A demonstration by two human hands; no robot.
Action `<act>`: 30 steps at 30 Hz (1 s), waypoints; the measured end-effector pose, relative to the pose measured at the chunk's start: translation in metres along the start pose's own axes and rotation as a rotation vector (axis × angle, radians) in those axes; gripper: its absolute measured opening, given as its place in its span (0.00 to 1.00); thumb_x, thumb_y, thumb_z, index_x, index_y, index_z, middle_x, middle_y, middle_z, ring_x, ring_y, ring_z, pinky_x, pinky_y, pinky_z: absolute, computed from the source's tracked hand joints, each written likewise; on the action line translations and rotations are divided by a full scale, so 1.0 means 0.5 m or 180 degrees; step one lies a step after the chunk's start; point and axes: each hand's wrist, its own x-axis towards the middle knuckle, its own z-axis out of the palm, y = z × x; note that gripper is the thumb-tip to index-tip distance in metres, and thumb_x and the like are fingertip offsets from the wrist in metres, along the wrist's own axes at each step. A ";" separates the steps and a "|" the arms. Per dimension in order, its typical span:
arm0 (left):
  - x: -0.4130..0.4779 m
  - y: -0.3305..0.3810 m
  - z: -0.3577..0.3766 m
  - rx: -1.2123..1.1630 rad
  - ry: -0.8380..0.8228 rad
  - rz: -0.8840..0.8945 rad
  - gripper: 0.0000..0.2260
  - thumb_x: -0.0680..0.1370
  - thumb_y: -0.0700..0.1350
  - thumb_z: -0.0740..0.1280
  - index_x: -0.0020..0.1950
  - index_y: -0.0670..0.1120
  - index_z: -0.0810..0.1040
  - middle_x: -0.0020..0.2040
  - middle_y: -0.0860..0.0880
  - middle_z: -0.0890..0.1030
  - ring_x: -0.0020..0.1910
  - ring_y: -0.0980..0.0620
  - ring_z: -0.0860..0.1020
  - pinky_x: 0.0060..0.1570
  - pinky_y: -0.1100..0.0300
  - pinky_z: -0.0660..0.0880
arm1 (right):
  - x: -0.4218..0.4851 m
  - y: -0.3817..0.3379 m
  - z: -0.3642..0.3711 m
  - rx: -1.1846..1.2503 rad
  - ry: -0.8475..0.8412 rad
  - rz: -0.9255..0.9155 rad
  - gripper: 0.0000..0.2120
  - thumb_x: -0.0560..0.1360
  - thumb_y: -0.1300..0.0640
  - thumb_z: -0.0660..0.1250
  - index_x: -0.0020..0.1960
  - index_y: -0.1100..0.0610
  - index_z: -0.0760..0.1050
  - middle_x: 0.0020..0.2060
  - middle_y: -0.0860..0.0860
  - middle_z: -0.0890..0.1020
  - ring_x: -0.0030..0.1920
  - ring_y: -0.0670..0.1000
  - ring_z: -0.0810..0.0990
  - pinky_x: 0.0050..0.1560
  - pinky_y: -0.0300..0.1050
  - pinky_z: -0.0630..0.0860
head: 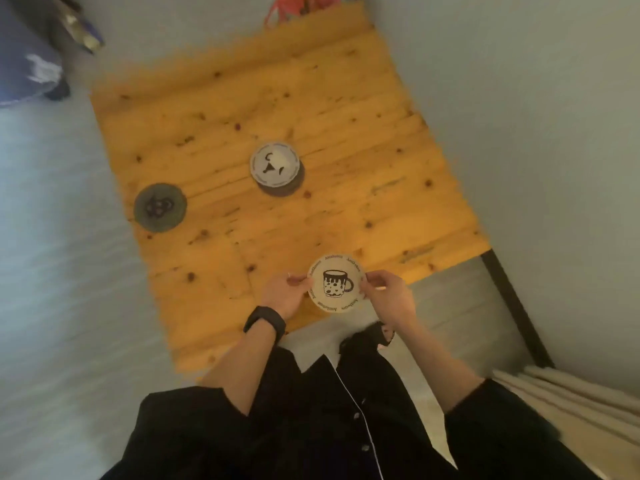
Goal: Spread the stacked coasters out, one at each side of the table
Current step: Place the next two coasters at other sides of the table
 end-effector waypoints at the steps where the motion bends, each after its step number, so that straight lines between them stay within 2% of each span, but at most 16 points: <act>1: 0.004 0.000 0.016 -0.0077 0.0157 -0.0120 0.14 0.76 0.56 0.70 0.54 0.47 0.81 0.57 0.46 0.83 0.57 0.46 0.80 0.60 0.51 0.76 | 0.025 0.000 -0.010 -0.0129 -0.0072 -0.0077 0.10 0.78 0.48 0.69 0.55 0.52 0.81 0.46 0.44 0.84 0.44 0.47 0.81 0.36 0.34 0.70; 4: 0.010 -0.011 0.064 -0.0343 0.0617 -0.0389 0.16 0.75 0.57 0.70 0.55 0.47 0.83 0.54 0.48 0.84 0.54 0.46 0.80 0.53 0.54 0.77 | 0.078 -0.003 -0.029 -0.0437 -0.0388 -0.0317 0.07 0.79 0.50 0.69 0.54 0.51 0.79 0.41 0.39 0.79 0.43 0.44 0.78 0.35 0.33 0.68; 7: 0.016 -0.013 0.100 -0.0676 0.0948 -0.0644 0.16 0.75 0.57 0.70 0.56 0.48 0.83 0.54 0.47 0.84 0.50 0.47 0.81 0.48 0.56 0.78 | 0.119 0.009 -0.024 -0.0637 -0.0546 -0.0487 0.08 0.79 0.52 0.69 0.56 0.52 0.78 0.40 0.37 0.76 0.40 0.37 0.74 0.36 0.30 0.66; 8: 0.019 -0.017 0.108 -0.0693 0.1012 -0.0719 0.16 0.74 0.58 0.70 0.56 0.49 0.83 0.55 0.47 0.84 0.50 0.47 0.81 0.49 0.55 0.78 | 0.128 0.014 -0.019 -0.0704 -0.0585 -0.0521 0.08 0.79 0.52 0.69 0.57 0.53 0.78 0.40 0.37 0.76 0.39 0.35 0.73 0.36 0.30 0.66; 10: 0.027 -0.030 0.120 -0.0555 0.1154 -0.0787 0.16 0.74 0.58 0.69 0.55 0.49 0.84 0.64 0.46 0.78 0.60 0.45 0.76 0.60 0.50 0.75 | 0.142 0.024 -0.003 -0.0778 -0.0590 -0.0560 0.09 0.78 0.52 0.70 0.57 0.54 0.78 0.42 0.40 0.78 0.39 0.36 0.73 0.37 0.29 0.66; 12: 0.032 -0.036 0.119 -0.0227 0.1382 -0.0772 0.14 0.74 0.58 0.69 0.53 0.52 0.84 0.73 0.47 0.67 0.72 0.43 0.65 0.71 0.48 0.64 | 0.150 0.024 0.017 -0.0855 -0.0642 -0.0571 0.09 0.78 0.53 0.70 0.57 0.54 0.78 0.45 0.42 0.79 0.41 0.39 0.75 0.37 0.29 0.65; 14: 0.041 -0.041 0.116 -0.0030 0.1529 -0.0676 0.11 0.74 0.58 0.69 0.51 0.54 0.83 0.77 0.49 0.60 0.76 0.44 0.57 0.74 0.46 0.56 | 0.161 0.024 0.037 -0.0833 -0.0702 -0.0477 0.09 0.78 0.53 0.70 0.57 0.53 0.77 0.46 0.43 0.79 0.45 0.43 0.78 0.36 0.31 0.66; 19: 0.052 -0.050 0.131 0.0019 0.1519 -0.0612 0.11 0.74 0.58 0.69 0.49 0.54 0.84 0.80 0.51 0.52 0.78 0.44 0.55 0.75 0.40 0.51 | 0.179 0.018 0.052 -0.0948 -0.0516 -0.0314 0.04 0.78 0.52 0.69 0.52 0.49 0.75 0.43 0.42 0.79 0.37 0.35 0.73 0.33 0.34 0.66; 23: 0.056 -0.048 0.141 0.0017 0.1515 -0.0585 0.09 0.74 0.58 0.70 0.46 0.54 0.83 0.81 0.51 0.49 0.79 0.43 0.52 0.76 0.39 0.47 | 0.182 0.014 0.050 -0.0986 -0.0351 -0.0216 0.03 0.77 0.54 0.70 0.49 0.49 0.76 0.42 0.44 0.82 0.36 0.35 0.74 0.32 0.34 0.68; 27: 0.057 -0.049 0.138 0.0073 0.1498 -0.0588 0.09 0.74 0.57 0.70 0.46 0.53 0.83 0.80 0.50 0.50 0.79 0.43 0.51 0.76 0.40 0.47 | 0.171 0.015 0.049 -0.0994 -0.0319 -0.0357 0.04 0.77 0.55 0.70 0.52 0.52 0.78 0.42 0.43 0.81 0.36 0.35 0.74 0.30 0.30 0.65; 30: 0.053 -0.050 0.136 0.0111 0.1550 -0.0556 0.08 0.74 0.57 0.70 0.45 0.53 0.83 0.80 0.51 0.51 0.79 0.44 0.52 0.76 0.39 0.47 | 0.169 0.013 0.051 -0.1091 -0.0344 -0.0361 0.06 0.77 0.54 0.71 0.53 0.52 0.78 0.42 0.44 0.81 0.36 0.39 0.76 0.31 0.31 0.65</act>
